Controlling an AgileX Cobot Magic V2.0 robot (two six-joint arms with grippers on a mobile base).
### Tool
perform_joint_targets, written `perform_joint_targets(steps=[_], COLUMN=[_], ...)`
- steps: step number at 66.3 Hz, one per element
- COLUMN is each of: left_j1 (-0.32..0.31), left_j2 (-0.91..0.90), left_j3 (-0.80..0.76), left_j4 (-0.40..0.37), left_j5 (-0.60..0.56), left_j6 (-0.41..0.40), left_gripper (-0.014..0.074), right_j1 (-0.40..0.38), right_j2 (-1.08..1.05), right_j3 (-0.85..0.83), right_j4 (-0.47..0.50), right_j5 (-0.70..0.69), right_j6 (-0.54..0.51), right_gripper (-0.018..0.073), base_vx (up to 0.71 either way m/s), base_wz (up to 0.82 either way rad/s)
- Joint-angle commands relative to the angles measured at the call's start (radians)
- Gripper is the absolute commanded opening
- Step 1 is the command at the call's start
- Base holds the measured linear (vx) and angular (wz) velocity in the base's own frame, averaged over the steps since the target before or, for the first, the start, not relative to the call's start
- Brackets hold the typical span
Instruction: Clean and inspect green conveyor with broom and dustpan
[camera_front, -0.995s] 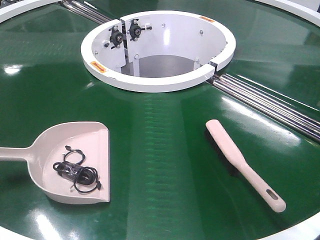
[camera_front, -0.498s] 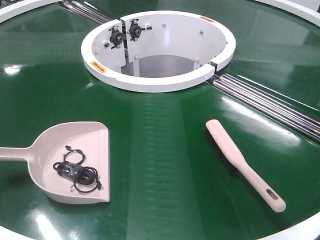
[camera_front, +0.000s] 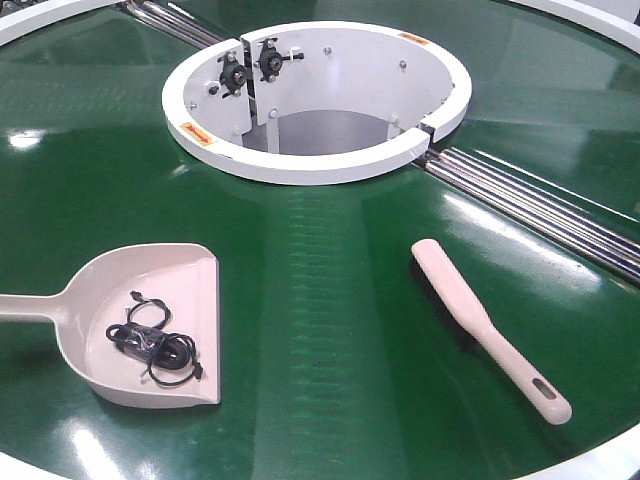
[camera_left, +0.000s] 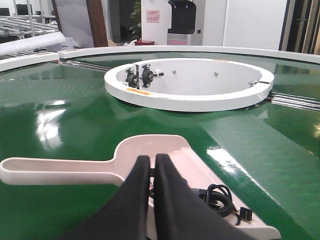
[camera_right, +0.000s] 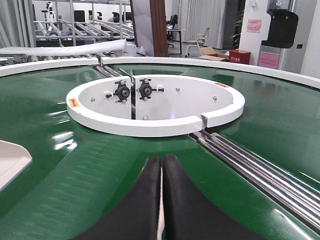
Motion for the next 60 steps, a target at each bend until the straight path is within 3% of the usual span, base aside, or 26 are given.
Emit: perform_joint_targets(steps=[1,7,17,37,48,60], left_j1=[-0.004,-0.004,-0.004,-0.004,-0.004,-0.004], left_j2=[-0.015,-0.015,-0.015,-0.015,-0.015,-0.015], left_j3=[0.009,0.009,0.009,0.009,0.009,0.009], left_j4=[-0.005,-0.005,-0.005,-0.005,-0.005,-0.005], left_j5=[-0.070,-0.070,-0.070,-0.070,-0.070,-0.070], left_j6=[-0.010,-0.010,-0.010,-0.010,-0.010,-0.010], left_gripper=[-0.0006,-0.0006,-0.0006,-0.0006,-0.0006,-0.0006], right_j1=[-0.006,-0.014,-0.140,-0.259,-0.262,-0.252], right_j2=[0.009,0.009,0.000,-0.236,-0.235,-0.235], right_j3=[-0.028,-0.002,0.054,0.189,0.225,0.225], right_j4=[-0.005,-0.036,-0.038,-0.069,-0.115,-0.121], right_j5=[-0.074,-0.094,-0.106,-0.105,-0.077,-0.078], right_j6=[-0.005,-0.028,0.038,0.072,0.127,0.121], right_gripper=[-0.0008,-0.0008,-0.0008,-0.0008,-0.0008,-0.0008], base_vx=[0.00,0.00,0.00,0.00,0.00,0.00], base_wz=[0.00,0.00,0.00,0.00,0.00,0.00])
